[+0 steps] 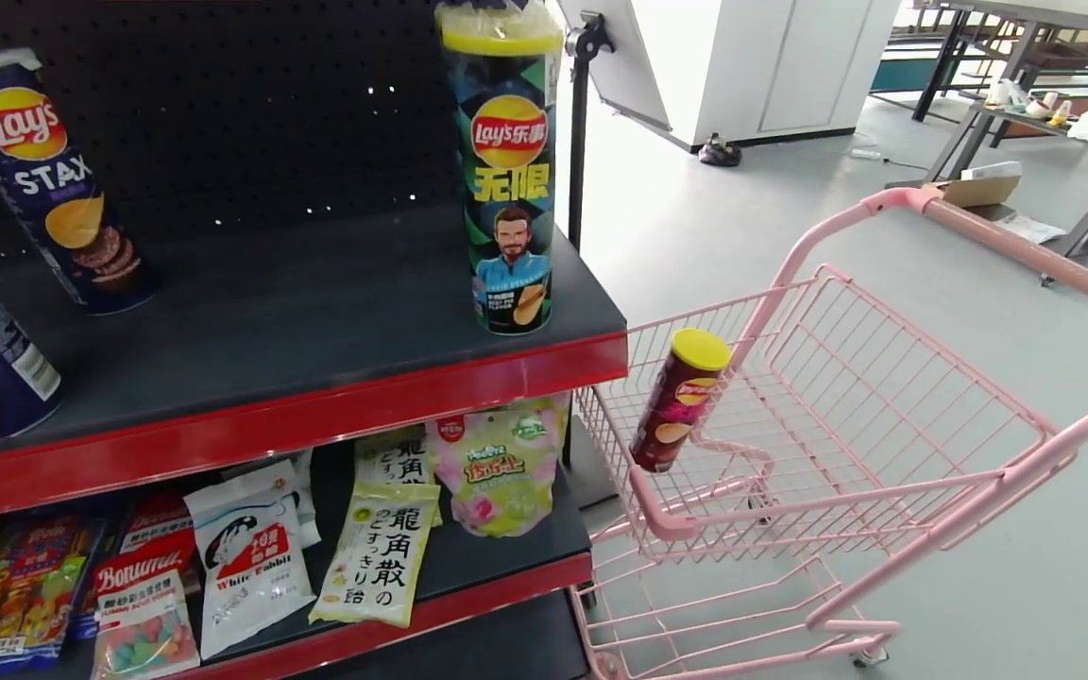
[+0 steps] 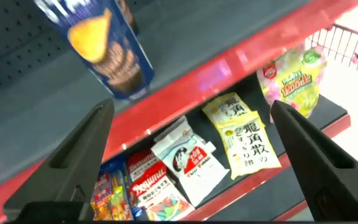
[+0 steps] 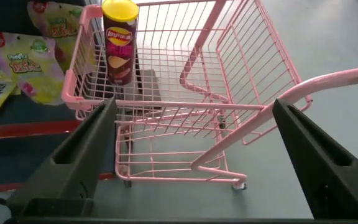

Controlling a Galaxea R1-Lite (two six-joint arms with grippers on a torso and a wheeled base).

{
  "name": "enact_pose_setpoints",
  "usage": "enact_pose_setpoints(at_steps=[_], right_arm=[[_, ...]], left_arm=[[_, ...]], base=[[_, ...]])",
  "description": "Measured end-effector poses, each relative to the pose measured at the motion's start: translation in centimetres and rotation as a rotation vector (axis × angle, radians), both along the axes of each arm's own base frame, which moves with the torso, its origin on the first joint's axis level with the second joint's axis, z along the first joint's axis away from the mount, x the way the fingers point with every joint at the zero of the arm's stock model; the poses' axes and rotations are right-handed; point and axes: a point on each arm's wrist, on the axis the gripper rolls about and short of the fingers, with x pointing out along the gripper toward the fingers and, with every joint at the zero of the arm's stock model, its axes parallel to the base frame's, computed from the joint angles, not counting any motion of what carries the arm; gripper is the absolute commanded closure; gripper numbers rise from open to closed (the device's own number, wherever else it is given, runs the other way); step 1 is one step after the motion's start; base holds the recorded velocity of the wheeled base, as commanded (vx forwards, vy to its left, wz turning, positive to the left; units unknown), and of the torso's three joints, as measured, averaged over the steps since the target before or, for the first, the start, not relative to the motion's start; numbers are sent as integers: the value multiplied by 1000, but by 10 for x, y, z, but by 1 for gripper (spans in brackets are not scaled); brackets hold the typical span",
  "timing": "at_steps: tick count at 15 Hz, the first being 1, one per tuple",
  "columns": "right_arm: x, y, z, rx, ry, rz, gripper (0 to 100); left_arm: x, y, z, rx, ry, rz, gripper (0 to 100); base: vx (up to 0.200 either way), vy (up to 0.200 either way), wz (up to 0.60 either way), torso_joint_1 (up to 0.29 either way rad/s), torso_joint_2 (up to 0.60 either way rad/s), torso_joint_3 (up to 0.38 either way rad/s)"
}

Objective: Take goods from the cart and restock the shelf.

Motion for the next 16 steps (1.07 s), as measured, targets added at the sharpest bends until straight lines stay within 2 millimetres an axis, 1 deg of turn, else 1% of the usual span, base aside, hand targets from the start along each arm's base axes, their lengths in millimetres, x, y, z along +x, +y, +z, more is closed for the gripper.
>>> enact_pose_setpoints(at_steps=[2,4,5,7,8,10,13,15,16], right_arm=[[1,0,-2,-1,11,1,0],[5,0,-5,-4,35,4,0],[10,1,-5,-5,49,8,0],[27,2,1,-2,59,18,0],[42,4,4,6,53,28,0],[77,14,8,58,35,79,0],[131,39,-5,121,78,155,0],[163,58,-16,140,98,203,0],[176,65,-21,143,114,223,0]], left_arm=[[0,0,-1,0,0,0,0],[-1,0,-3,1,0,2,0],[-1,1,-4,2,3,4,0],[-2,1,-9,0,10,1,0],[-2,1,-11,-1,11,2,0],[-3,1,-14,-32,15,2,0],[-2,0,-14,-219,43,-37,0],[-1,-1,-13,-236,48,-45,0],[-1,-1,-14,-235,51,-45,0]], base=[[0,0,0,-129,496,361],[0,0,0,-54,217,158],[0,0,0,-27,95,66],[0,0,0,-6,25,23],[0,0,0,0,0,0],[0,0,0,0,0,0],[0,0,0,0,0,0],[0,0,0,0,0,0],[0,0,0,0,0,0]])
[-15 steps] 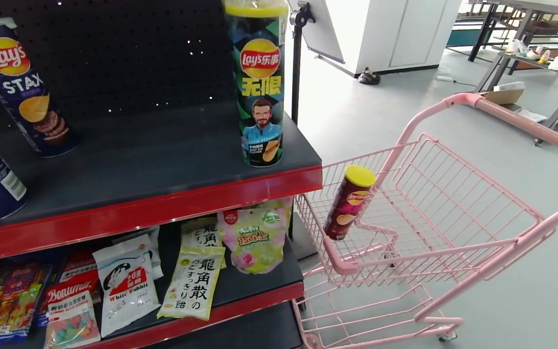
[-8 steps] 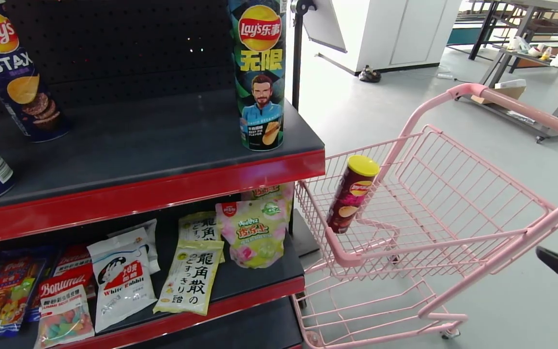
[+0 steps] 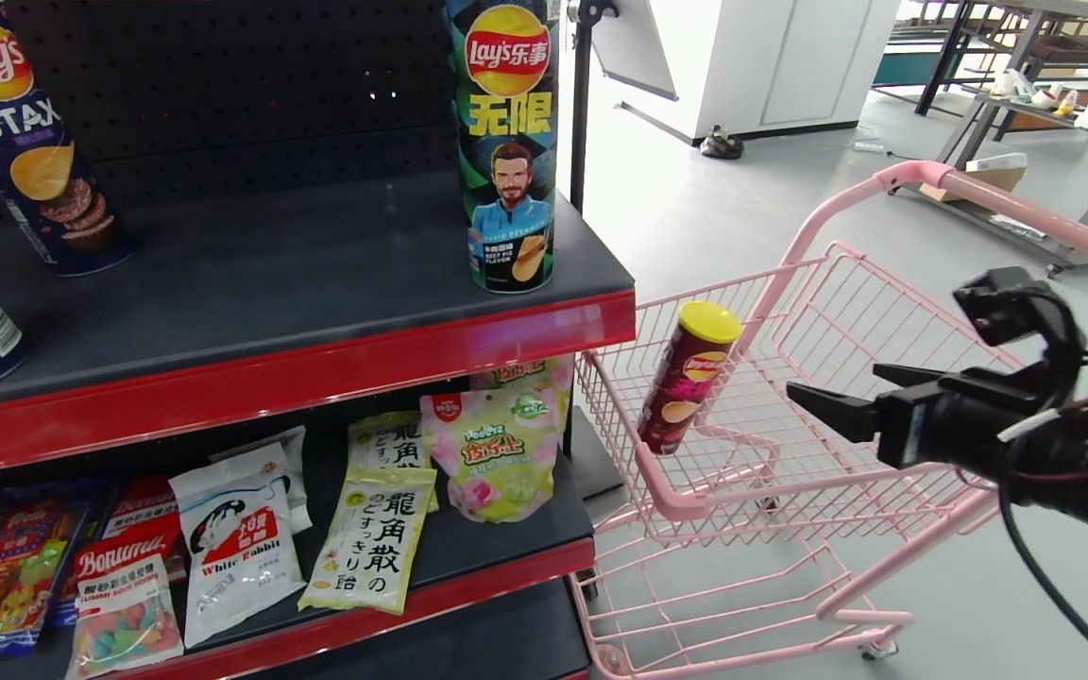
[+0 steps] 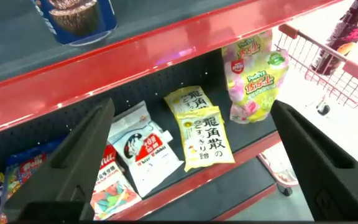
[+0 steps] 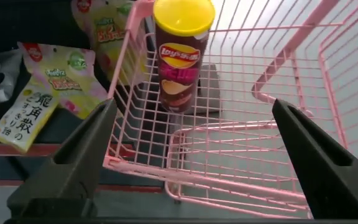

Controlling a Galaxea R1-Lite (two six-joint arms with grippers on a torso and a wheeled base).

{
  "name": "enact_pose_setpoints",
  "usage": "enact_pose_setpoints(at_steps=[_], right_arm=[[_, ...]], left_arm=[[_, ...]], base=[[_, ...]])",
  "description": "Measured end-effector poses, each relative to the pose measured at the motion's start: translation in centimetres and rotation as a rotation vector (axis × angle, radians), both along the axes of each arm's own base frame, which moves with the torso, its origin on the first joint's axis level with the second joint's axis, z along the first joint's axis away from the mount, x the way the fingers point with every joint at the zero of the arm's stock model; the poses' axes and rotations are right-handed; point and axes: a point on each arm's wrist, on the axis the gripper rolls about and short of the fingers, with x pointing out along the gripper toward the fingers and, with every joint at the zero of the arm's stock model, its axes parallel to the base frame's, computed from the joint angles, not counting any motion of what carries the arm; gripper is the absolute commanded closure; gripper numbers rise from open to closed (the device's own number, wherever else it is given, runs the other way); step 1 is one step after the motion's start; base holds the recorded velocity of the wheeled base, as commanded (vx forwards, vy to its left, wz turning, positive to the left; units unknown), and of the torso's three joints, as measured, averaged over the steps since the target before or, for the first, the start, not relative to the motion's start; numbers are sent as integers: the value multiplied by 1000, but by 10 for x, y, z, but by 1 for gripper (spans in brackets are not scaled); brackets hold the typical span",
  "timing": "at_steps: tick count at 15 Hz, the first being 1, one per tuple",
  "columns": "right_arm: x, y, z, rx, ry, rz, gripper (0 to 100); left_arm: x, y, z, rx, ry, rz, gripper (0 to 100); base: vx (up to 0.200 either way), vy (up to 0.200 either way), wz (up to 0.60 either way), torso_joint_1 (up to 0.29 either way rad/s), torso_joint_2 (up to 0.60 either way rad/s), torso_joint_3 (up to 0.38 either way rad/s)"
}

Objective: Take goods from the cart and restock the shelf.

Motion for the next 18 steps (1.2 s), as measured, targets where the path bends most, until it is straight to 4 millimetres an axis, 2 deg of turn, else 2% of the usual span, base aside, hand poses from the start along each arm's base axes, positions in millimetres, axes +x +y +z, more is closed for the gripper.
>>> enact_pose_setpoints(at_steps=[4,7,11,18], right_arm=[[42,33,-24,19,74,91,0],[65,46,-36,33,60,99,0],[93,52,-57,31,71,81,0],[127,60,-73,63,86,54,0]], left_arm=[[3,-1,-1,6,19,-4,0],[5,-2,-1,8,27,-15,0],[5,-2,-1,8,28,-15,0],[7,-3,1,10,32,-15,0]], base=[[0,0,0,0,0,0],[0,0,0,0,0,0],[0,0,0,0,0,0],[0,0,0,0,0,0]])
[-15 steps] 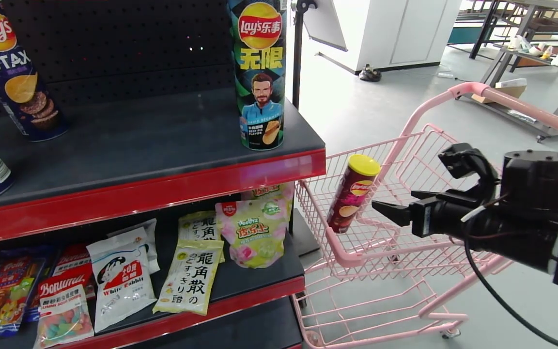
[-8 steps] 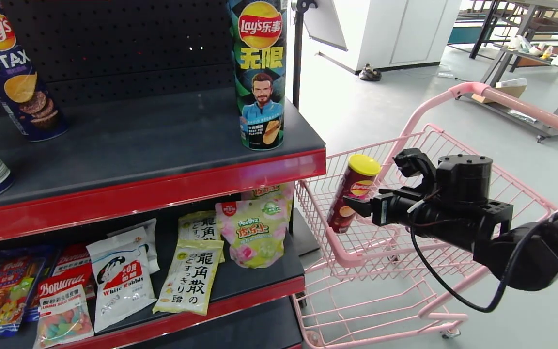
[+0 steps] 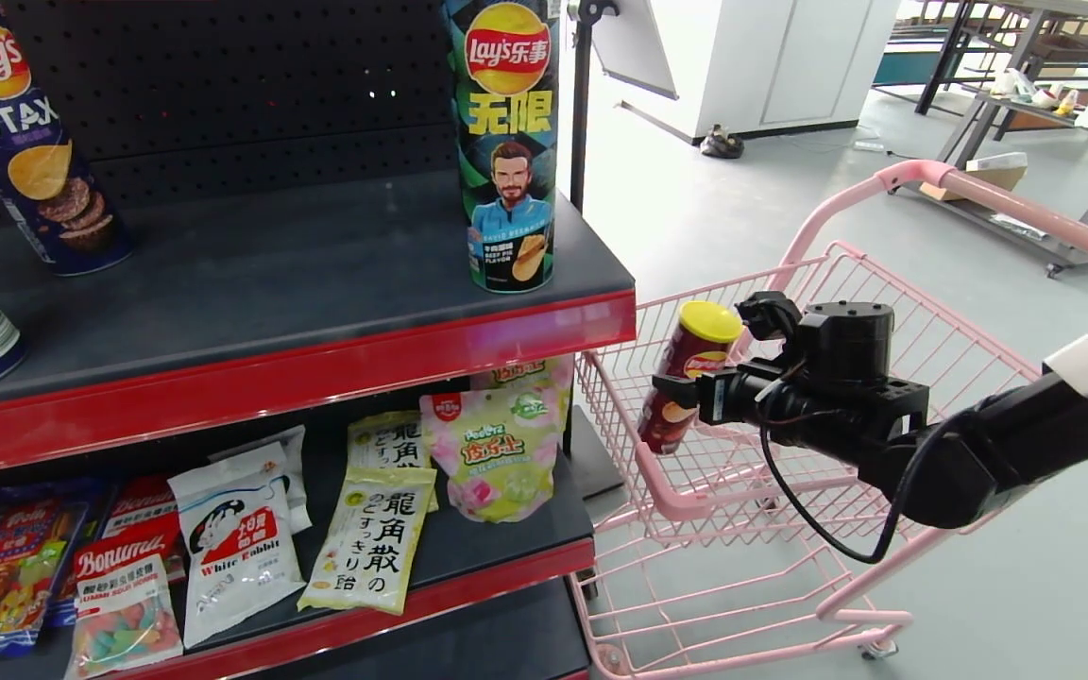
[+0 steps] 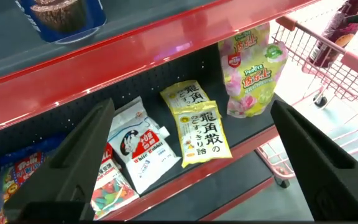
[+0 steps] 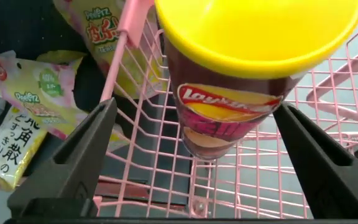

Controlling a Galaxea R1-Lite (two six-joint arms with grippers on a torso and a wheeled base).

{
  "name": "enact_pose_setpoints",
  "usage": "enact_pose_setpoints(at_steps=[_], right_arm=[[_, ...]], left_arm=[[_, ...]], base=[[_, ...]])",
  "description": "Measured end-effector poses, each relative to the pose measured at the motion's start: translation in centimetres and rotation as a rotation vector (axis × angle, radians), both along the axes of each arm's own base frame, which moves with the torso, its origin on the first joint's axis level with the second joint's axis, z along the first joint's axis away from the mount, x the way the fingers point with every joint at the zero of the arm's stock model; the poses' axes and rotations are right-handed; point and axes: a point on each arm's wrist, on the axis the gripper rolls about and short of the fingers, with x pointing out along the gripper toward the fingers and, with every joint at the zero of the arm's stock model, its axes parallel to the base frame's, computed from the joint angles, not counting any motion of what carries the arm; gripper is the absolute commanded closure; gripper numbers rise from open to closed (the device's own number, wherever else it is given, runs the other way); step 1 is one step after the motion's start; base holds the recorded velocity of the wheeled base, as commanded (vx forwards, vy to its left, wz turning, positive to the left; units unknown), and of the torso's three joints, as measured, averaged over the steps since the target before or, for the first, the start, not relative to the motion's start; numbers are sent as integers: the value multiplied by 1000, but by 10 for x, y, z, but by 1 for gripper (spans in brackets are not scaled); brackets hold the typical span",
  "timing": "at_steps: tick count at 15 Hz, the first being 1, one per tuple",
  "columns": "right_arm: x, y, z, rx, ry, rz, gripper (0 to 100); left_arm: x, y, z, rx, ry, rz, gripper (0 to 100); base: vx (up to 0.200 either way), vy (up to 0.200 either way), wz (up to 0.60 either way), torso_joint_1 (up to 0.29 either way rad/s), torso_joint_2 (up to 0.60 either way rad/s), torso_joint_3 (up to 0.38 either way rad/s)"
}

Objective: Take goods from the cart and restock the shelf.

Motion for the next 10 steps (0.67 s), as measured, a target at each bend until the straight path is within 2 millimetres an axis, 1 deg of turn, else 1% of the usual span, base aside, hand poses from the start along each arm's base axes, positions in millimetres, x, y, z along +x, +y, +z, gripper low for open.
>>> enact_pose_setpoints(at_steps=[4,5,10], right_arm=[[17,3,-9,10,-25,-9,0],[22,3,-13,13,-35,-13,100],[38,2,-32,26,-30,-37,100]], left_arm=[[1,0,0,3,4,1,0],[1,0,0,3,6,1,0],[4,-2,1,9,19,0,0]], base=[[0,0,0,0,0,0],[0,0,0,0,0,0],[0,0,0,0,0,0]])
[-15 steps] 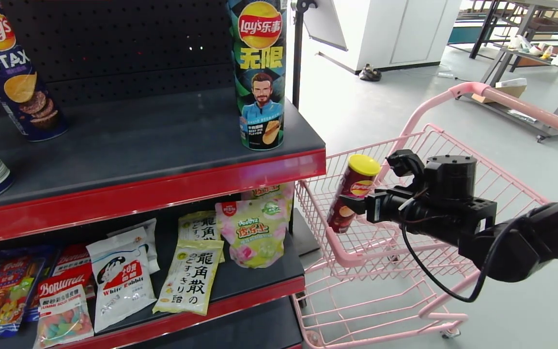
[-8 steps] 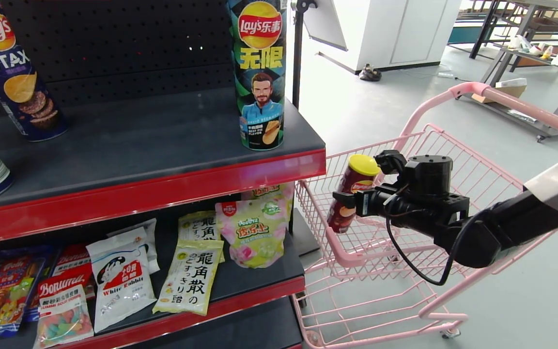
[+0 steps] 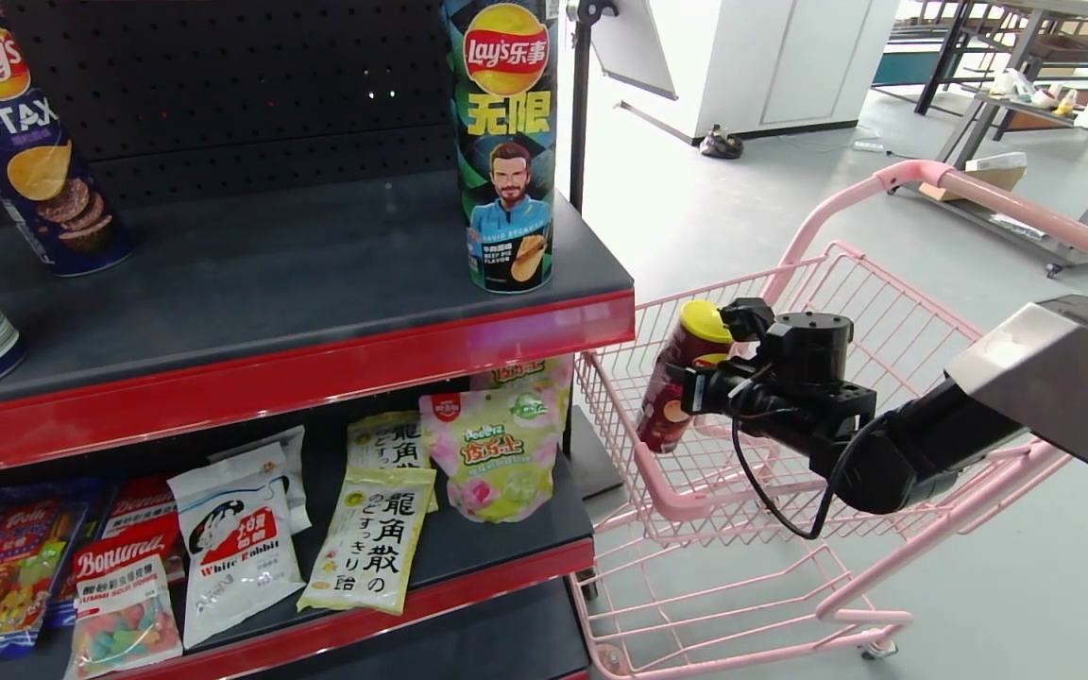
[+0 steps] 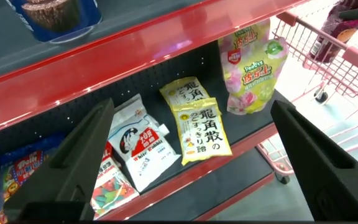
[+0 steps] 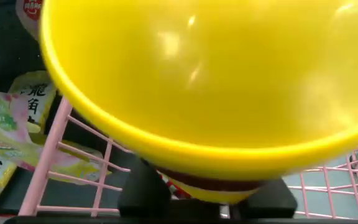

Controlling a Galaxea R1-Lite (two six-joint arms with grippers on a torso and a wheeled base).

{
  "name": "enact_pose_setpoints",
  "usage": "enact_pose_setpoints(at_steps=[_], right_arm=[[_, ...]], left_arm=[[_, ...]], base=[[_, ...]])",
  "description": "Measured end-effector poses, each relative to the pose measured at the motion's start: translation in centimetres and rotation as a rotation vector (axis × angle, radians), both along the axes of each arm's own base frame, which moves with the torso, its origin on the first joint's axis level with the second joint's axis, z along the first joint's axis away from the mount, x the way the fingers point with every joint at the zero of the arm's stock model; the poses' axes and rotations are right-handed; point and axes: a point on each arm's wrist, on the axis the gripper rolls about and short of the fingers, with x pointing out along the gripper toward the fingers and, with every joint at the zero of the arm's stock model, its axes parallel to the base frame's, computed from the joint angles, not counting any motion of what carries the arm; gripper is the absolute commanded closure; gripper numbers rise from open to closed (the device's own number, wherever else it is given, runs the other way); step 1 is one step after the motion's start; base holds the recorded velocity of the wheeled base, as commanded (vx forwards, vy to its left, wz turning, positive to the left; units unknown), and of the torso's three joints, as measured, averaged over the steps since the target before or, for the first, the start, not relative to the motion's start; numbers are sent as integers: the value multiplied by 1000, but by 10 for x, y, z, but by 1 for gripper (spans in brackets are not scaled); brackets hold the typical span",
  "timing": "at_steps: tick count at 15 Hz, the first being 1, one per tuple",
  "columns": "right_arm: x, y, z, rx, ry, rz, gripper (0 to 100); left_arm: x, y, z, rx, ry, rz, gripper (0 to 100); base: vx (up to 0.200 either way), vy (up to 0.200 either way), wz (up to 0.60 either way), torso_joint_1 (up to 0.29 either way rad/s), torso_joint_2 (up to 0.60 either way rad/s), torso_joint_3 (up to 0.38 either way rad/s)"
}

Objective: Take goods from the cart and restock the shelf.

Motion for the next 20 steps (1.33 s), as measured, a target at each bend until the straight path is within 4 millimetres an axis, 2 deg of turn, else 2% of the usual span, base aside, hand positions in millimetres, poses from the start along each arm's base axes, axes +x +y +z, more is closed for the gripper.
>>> enact_pose_setpoints(at_steps=[3,5,9,11,13,16,18,20], right_arm=[[-2,-4,2,-4,2,-18,100],[-10,-8,19,-18,-18,-21,100],[-45,-25,88,-61,-106,-21,100],[-71,-34,125,-65,-128,-25,100],[-107,-44,156,-83,-115,-26,100],[-178,-61,189,-127,-70,-8,100],[-228,-73,197,-142,-77,19,100],[-268,-85,185,-197,-83,31,100]], left_arm=[[1,0,1,0,1,-1,0],[1,0,2,-2,-2,-3,0],[1,-1,4,-4,-6,-33,0],[1,-1,7,-6,-10,-35,0],[3,-2,10,-1,-9,-35,0],[4,-3,10,74,-5,-40,0],[5,-3,8,91,13,-44,0],[7,-3,8,95,21,-44,0]], base=[[0,0,0,0,0,0],[0,0,0,0,0,0],[0,0,0,0,0,0],[0,0,0,0,0,0],[0,0,0,0,0,0],[0,0,0,0,0,0],[0,0,0,0,0,0],[0,0,0,0,0,0]])
